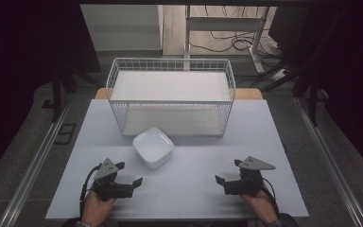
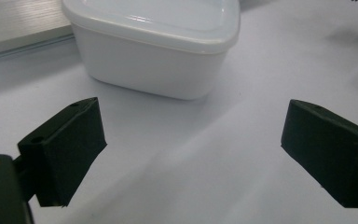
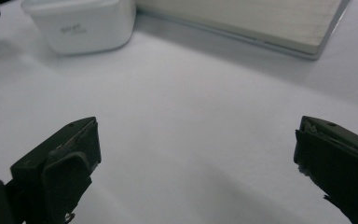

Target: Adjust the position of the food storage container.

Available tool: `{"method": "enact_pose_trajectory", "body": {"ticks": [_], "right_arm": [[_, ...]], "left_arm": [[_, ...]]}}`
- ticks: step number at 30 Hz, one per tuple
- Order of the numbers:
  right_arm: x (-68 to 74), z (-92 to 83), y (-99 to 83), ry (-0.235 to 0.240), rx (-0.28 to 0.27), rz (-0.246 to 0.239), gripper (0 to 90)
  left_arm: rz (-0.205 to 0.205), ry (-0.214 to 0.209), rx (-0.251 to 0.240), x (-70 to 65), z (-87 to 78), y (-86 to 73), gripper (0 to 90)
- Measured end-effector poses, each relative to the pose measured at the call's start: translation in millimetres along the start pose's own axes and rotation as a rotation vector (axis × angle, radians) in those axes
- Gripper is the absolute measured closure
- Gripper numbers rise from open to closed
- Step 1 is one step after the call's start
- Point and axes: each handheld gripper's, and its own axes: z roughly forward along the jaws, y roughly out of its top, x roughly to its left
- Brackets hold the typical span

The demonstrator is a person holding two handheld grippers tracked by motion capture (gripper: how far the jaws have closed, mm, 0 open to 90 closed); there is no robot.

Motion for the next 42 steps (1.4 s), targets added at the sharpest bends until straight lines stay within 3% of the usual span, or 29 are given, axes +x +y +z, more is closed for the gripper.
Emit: {"method": "enact_pose_trajectory", "body": {"ticks": [6, 11, 17, 21, 22, 24, 27, 30, 33, 37, 42], "right_arm": [[8.7, 4.6, 0.9, -0.009, 0.026, -0.055, 0.0], [11.3, 4.2, 1.8, -0.009, 0.036, -0.070, 0.0], [10.1, 2.8, 2.4, 0.000, 0.034, -0.069, 0.0], [10.9, 2.7, 2.9, 0.004, 0.033, -0.072, 0.0], [11.3, 2.7, 3.4, 0.010, 0.034, -0.075, 0.0], [11.4, 2.2, 4.1, 0.008, 0.029, -0.077, 0.0], [11.2, 2.5, 4.3, 0.003, 0.030, -0.080, 0.0], [10.9, 4.0, 3.5, 0.003, 0.041, -0.079, 0.0], [11.0, 4.5, 3.4, 0.008, 0.045, -0.080, 0.0], [11.1, 5.5, 3.6, 0.004, 0.045, -0.080, 0.0], [11.5, 7.2, 3.5, 0.005, 0.056, -0.090, 0.4]], "left_arm": [[-0.042, 0.005, 0.011, 8.8, -3.2, 0.6, 5.4], [-0.011, 0.017, 0.054, 5.5, 0.2, 1.7, 4.0], [0.004, -0.019, 0.031, 4.0, -4.0, 5.7, 5.6], [-0.014, -0.063, 0.026, 7.3, -5.0, 6.2, 21.9], [-0.034, -0.106, 0.024, 10.3, -4.4, 5.8, 28.5], [-0.041, -0.123, 0.021, 11.7, -3.6, 6.3, 39.2], [-0.016, -0.125, 0.016, 10.4, -0.6, 9.6, 53.4], [0.002, -0.144, 0.034, 10.3, 7.0, 14.3, 72.3], [0.028, -0.135, 0.061, 10.6, 17.6, 18.4, 86.5], [0.004, -0.146, 0.086, 15.8, 30.5, 22.2, 89.7], [0.030, -0.171, 0.108, 10.7, 45.2, 27.8, 89.8]]}}
